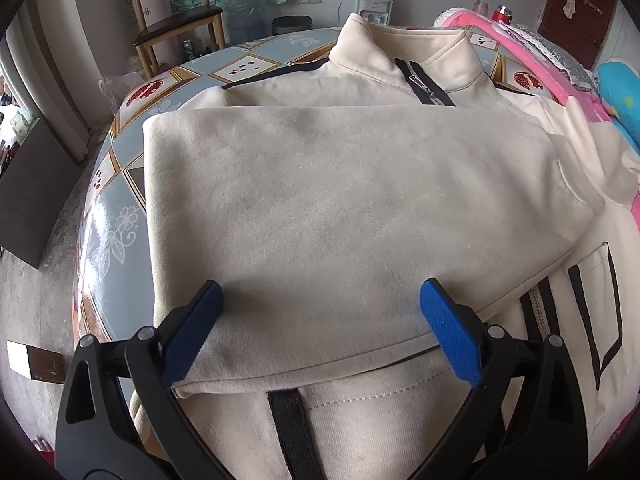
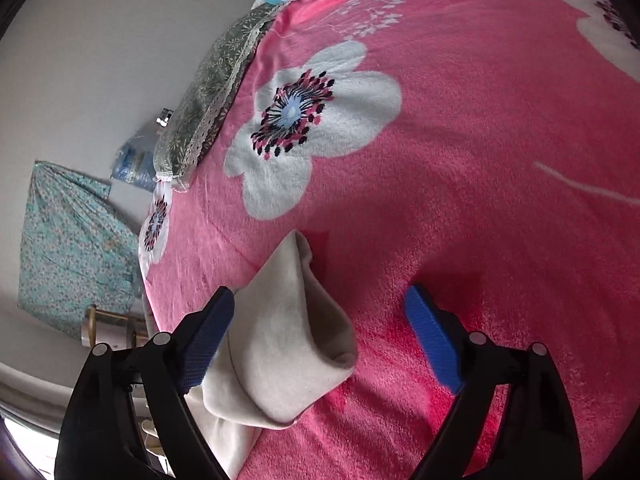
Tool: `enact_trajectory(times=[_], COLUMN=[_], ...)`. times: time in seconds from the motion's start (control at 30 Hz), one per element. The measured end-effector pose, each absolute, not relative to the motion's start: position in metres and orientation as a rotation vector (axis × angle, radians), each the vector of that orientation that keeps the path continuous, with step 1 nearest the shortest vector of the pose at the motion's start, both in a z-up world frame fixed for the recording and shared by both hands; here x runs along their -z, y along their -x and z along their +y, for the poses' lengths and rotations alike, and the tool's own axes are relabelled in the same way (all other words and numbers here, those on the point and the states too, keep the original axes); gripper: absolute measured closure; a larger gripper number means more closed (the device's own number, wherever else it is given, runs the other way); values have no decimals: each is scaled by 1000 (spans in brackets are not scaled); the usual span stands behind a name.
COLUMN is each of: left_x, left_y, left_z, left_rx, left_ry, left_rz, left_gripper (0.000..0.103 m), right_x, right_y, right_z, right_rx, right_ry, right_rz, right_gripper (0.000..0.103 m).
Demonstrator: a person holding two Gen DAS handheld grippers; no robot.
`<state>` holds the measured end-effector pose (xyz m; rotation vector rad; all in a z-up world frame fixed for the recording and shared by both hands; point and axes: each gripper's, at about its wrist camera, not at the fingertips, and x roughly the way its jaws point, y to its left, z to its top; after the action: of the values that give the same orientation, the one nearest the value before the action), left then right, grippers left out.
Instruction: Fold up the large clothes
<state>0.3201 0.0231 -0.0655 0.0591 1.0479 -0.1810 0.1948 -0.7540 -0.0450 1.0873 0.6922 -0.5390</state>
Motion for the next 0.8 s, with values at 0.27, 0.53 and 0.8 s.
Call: enact_trajectory(times=[0.27,0.53,0.8], left_x=[60,59,57], left_y=[-322,-324,-322], left_z=[25,29,38], left_rx=[146,155,170], left_ry=[-95,-115,-74], left_rz=[1014,991,969], left_gripper=[8,27,52], right_x=[27,-57,-142], right_y=[-192,-208,-252], right_z=[-735,-673,-540], right_rx=[532,382,103], right_ry=[-996,-832,-635], right_rz=[718,674,673], right_gripper=[81,94,94])
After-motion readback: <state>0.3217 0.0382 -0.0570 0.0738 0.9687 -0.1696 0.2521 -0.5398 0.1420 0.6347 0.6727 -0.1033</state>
